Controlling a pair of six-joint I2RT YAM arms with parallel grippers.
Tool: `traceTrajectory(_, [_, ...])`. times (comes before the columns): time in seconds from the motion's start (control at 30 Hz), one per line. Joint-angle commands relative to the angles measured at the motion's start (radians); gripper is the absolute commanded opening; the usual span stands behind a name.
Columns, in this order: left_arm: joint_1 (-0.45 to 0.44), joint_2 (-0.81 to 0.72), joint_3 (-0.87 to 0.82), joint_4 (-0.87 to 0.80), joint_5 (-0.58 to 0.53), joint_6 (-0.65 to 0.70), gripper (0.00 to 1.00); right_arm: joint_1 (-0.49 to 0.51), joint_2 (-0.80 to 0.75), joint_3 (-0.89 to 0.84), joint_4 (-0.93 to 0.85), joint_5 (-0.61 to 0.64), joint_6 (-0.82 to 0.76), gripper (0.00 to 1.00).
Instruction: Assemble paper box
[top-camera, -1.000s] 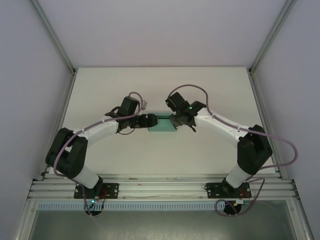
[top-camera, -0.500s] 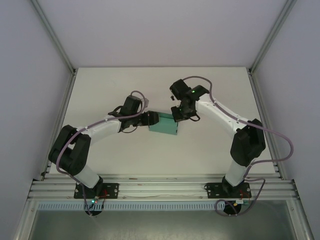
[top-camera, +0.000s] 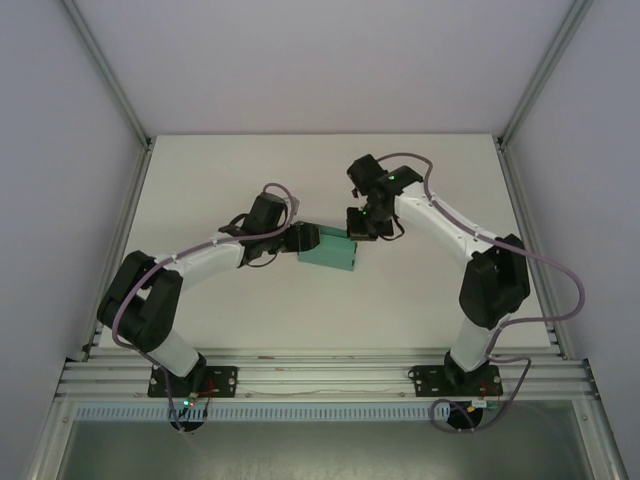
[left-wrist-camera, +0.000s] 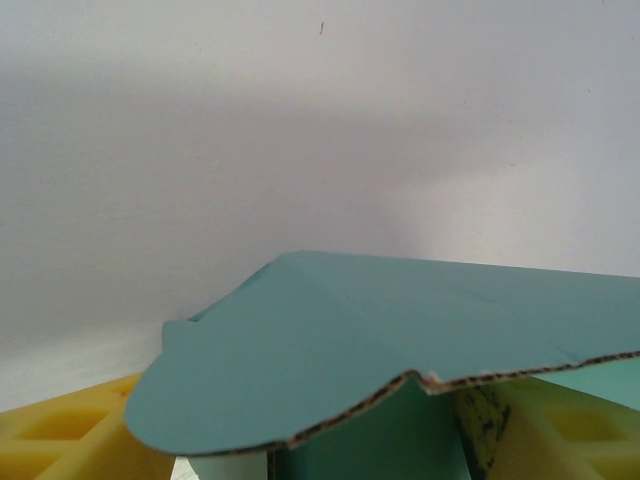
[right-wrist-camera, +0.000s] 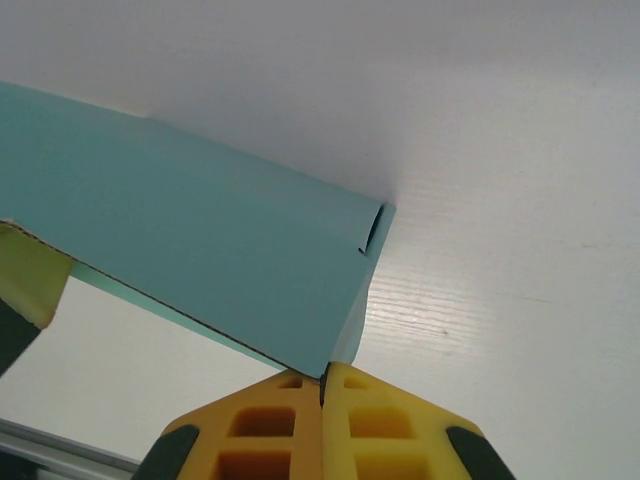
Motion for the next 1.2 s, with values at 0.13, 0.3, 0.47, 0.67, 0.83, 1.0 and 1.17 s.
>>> traceTrajectory(0.13, [-0.025,0.037,-0.049,-0.098,-0.052,0.012,0.71,0.003,-0.016,0.001,0.117,-0.152,0.115,0.00])
traceTrajectory(0.3, [-0.026,0.037,-0.050,-0.103,-0.065,0.020,0.71,-0.023,0.015,0.059,0.022,-0.212,0.092,0.00])
traceTrajectory(0.47, [-0.026,0.040,-0.052,-0.100,-0.064,0.019,0.71,-0.059,0.034,0.067,0.012,-0.313,0.107,0.00])
traceTrajectory(0.67, [-0.028,0.039,-0.050,-0.099,-0.063,0.014,0.71,-0.087,0.033,0.047,0.017,-0.327,0.132,0.00])
traceTrajectory(0.83, [-0.027,0.045,-0.045,-0.109,-0.063,0.018,0.71,-0.087,0.031,0.021,-0.030,-0.308,0.061,0.00])
traceTrajectory(1.0, [-0.027,0.042,-0.042,-0.113,-0.062,0.012,0.71,-0.081,0.039,0.007,-0.099,-0.244,-0.012,0.00])
traceTrajectory(1.17, [-0.027,0.048,-0.039,-0.109,-0.053,0.005,0.71,-0.062,0.026,-0.038,-0.052,-0.182,-0.004,0.00])
